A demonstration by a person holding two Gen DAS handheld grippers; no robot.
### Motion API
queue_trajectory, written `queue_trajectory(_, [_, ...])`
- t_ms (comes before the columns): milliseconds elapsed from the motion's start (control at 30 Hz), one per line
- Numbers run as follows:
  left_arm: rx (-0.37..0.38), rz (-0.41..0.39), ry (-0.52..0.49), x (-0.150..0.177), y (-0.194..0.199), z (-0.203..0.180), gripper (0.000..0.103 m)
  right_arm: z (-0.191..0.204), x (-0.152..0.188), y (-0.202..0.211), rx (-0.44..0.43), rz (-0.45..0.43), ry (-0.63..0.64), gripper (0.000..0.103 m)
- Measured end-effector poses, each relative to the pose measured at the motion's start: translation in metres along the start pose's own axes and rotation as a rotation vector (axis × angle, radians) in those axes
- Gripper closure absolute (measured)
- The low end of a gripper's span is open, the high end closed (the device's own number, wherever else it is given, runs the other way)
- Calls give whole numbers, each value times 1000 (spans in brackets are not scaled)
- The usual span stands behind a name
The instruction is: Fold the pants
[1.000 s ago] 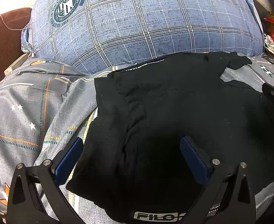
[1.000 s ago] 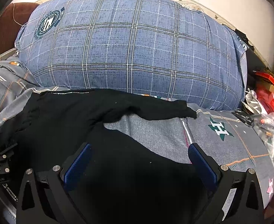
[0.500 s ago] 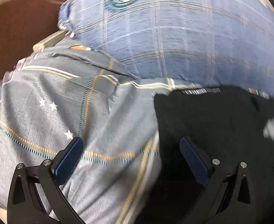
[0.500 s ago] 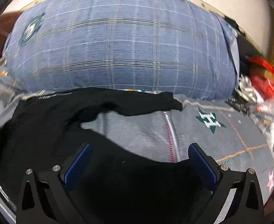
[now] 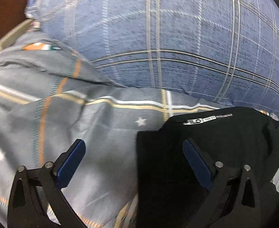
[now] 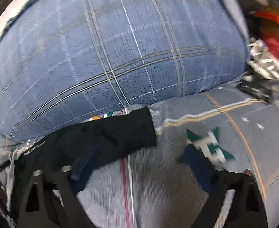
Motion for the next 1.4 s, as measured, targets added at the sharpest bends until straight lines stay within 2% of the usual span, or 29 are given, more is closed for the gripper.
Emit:
queue_trajectory(133, [105,16,-25,-7,-15,-10,14,13,-28,-44,-12,65,3,30])
queue_trajectory(200, [160,36,-24,-7,-21,-14,27,19,-36,-63,-12,82,14,31])
queue_trajectory(267, [205,50,-27,-5,-25,-21,36,21,-40,-83,31,103,25,32])
queue_trajectory(367, [200,46,-65,-5,-29,-29,36,22,-39,-107,30,143,0,37])
queue_trajectory(400, [203,44,-75,-4,-30,-30,42,23,-37,-114,31,152,-5,37])
queue_trajectory(433, [204,42,-80,-3,-30,-32,47,24,-34,-119,34,164,-3,43])
queue_trajectory(467, [200,39,-87,-3,-31,-32,56,26,-32,-124,35,175,4,47])
queue_trajectory(500, [186,35,-96,-4,-32,-33,65,29,-28,-129,37,189,18,60])
queue_trajectory(533, [175,30,-99,-4,-33,-32,68,31,-23,-133,52,201,36,72])
queue_trajectory(567, [174,24,-92,-4,-33,-31,78,32,-21,-133,82,192,60,77])
queue_trajectory(600, [176,15,-77,-5,-32,-28,93,35,-19,-131,83,183,74,91])
queue_trajectory(633, [188,9,-61,-6,-29,-24,96,38,-18,-128,61,181,70,96])
queue_trajectory(767, [303,-59,-5,-13,-7,-18,101,44,-30,-83,24,60,48,97])
queue_trajectory(867, [350,-118,-10,-23,23,-18,103,46,-36,-40,-30,-12,-1,97])
queue_trajectory(967, [391,-224,-10,-30,67,-15,103,46,-39,8,-97,-93,-22,97])
queue_trajectory(1100, [417,-283,-10,-20,111,-8,103,36,-28,72,-140,-171,-40,97])
queue_trajectory(1267, [415,-249,-63,19,125,-1,103,16,13,133,-206,-205,-75,98])
queue_trajectory(1367, [385,-219,-63,37,124,12,103,10,53,167,-240,-229,-54,98])
queue_trajectory(1400, [379,-204,-53,42,120,16,103,6,66,177,-244,-234,-45,103])
Point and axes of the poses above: each gripper's, at about its wrist camera, not at the fingertips, and y roughly against the way its jaws point, z to its left, x to its underside, the point moved 8 cm from there along -y, roughly the way its jaws point, and after that the axes turned 7 degrees about x, right-handed, at the moved point
